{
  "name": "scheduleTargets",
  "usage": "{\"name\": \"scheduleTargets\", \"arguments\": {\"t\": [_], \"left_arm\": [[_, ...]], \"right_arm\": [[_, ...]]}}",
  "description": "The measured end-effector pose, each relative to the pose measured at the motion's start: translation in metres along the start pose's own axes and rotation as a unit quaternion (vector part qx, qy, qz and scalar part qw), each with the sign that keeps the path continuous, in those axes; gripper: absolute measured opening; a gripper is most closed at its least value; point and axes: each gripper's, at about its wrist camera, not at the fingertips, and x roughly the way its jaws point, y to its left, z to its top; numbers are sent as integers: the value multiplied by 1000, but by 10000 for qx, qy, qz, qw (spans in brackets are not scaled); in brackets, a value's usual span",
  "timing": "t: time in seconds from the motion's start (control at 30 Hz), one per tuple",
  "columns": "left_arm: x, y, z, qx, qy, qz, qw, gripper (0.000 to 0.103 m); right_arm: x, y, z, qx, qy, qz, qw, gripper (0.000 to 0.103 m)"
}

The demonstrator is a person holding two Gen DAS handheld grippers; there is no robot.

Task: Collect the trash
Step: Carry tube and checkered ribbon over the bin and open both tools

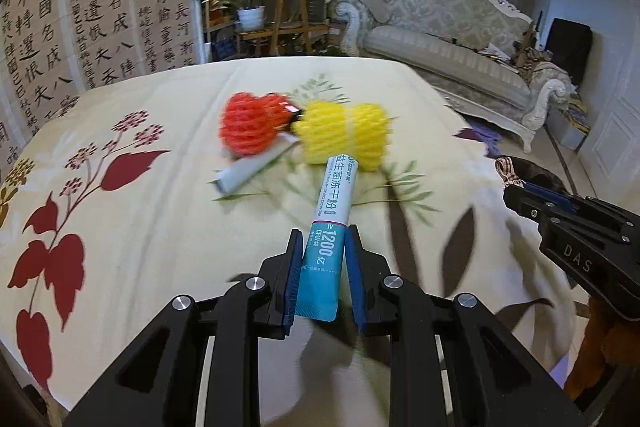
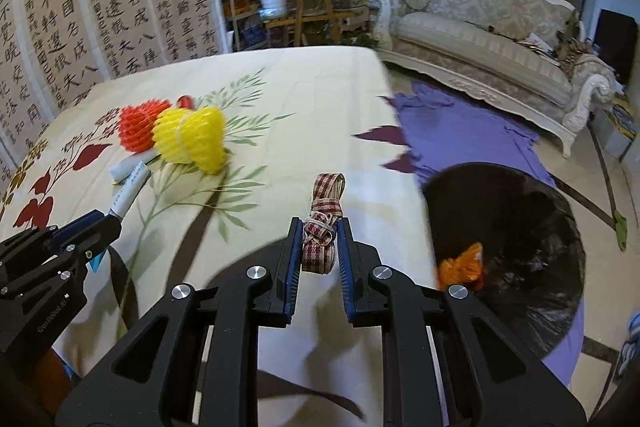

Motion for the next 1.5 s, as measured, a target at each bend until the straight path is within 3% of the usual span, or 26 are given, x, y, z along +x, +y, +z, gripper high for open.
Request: {"name": "scheduleTargets", "arguments": {"t": [0.6,1.1,1.5], "left_arm": [[17,-117,22,783,-223,-849,9931,23],[52,-173,38,1198,-153,-869,9889,23],[79,-193,45,1296,63,-848,9879,23]], "right_arm": [[-26,-101,-20,814,-246,-895,9924,17],[-11,-139,-23,1115,-233,-944,9890,17],[8,-162,-20,1273,-179,-981,9868,18]]}}
